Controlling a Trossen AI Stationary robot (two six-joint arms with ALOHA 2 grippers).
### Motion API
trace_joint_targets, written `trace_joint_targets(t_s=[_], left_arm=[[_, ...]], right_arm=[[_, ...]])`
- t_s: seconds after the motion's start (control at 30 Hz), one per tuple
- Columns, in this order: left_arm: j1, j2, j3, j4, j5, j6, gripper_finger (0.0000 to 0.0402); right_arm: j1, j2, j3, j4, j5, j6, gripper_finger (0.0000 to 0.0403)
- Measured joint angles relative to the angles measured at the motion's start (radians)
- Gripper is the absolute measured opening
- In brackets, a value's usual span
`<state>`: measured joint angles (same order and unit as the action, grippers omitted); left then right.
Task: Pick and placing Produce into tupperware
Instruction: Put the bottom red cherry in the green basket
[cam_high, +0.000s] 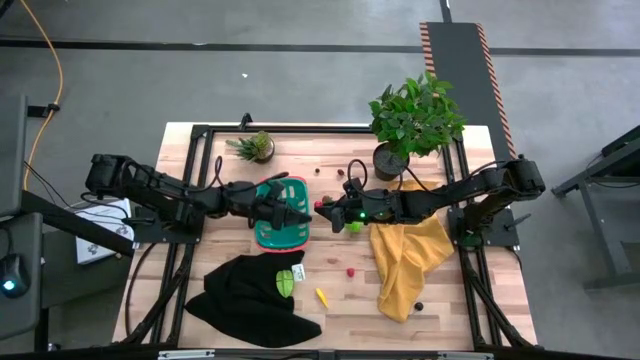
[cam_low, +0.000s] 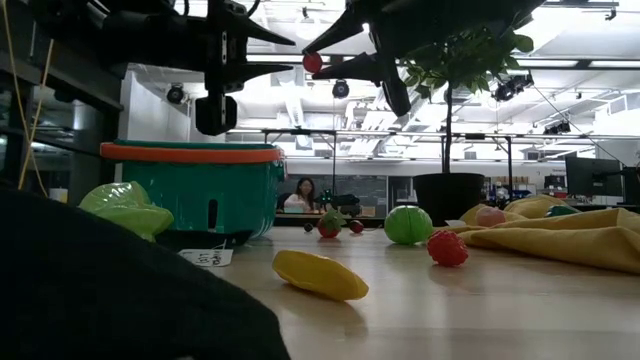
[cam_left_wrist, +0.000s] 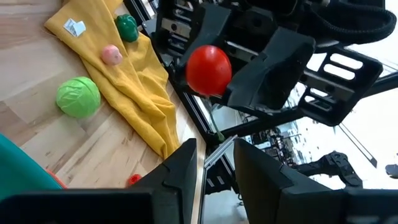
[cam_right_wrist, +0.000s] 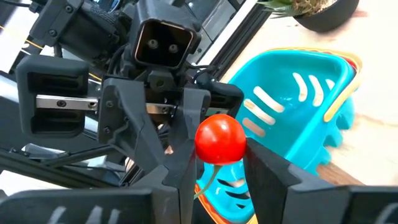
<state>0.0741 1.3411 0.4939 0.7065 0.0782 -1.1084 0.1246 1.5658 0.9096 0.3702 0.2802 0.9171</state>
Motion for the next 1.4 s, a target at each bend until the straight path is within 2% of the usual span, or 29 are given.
trace_joint_targets(t_s=[0.47,1.4], left_arm=[[-0.009,0.092,0.101,-0.06,0.048,0.018,0.0095],[-0.009,0.092,0.1,-0.056,0.007,-0.023,0.0094]], right_arm=[[0.0,0.0,0.0,-0.009,0.0,0.002,0.0103],[0.004,0.0,0.0,-0.008,0.0,0.009,0.0103]])
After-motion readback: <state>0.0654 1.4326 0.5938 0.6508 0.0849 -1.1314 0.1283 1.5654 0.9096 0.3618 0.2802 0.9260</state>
